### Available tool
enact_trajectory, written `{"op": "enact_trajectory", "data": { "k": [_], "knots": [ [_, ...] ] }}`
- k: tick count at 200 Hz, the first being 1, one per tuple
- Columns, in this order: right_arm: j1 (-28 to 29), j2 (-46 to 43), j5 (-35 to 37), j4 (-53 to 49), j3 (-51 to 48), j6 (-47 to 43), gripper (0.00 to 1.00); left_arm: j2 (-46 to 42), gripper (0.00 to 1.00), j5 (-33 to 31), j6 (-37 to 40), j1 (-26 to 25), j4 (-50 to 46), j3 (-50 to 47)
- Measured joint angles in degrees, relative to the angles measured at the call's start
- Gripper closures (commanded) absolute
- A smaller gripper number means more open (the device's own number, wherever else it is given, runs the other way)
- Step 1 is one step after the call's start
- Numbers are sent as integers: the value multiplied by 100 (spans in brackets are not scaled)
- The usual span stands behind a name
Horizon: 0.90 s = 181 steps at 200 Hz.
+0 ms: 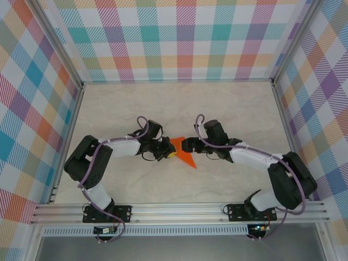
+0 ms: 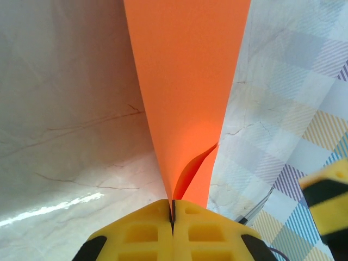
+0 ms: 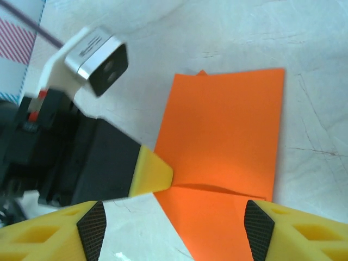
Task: Fold a paper plane with a square sheet of paper (pick it up from the middle)
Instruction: Fold the wing for the fifth time at the center of the table.
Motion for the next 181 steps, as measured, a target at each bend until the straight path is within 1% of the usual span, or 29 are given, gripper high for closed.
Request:
{"op": "enact_trajectory", "data": {
  "k": [28,47,77,84,101,110,139,163,181],
  "knots": [
    [463,-398,673,225,-570,-844,29,-72,100,-68,-42,-61,-197,125],
    [852,-455,1180,389,-887,-1528,33,-76,100,-103,-42,-92,-236,219],
    [1303,-321,1788,671,-966,-2363,38,-81,100,-107,-42,-109,-350,271],
    [1399,-234,1915,782,-964,-2549,40,-81,100,-109,-42,-109,-369,271],
    [1622,83,2258,1027,-955,-2968,43,-83,100,-111,-44,-114,-407,275],
    [1705,282,2417,1121,-938,-3143,45,-83,100,-111,-44,-114,-452,289],
    [1853,890,2933,1554,-922,-3622,46,-85,100,-153,-44,-114,-514,345],
    [1864,1113,3268,2017,-922,-3891,50,-85,100,-160,-44,-114,-542,378],
    [1878,1172,3442,2326,-925,-4072,55,-85,100,-190,-44,-114,-605,389]
  ]
}}
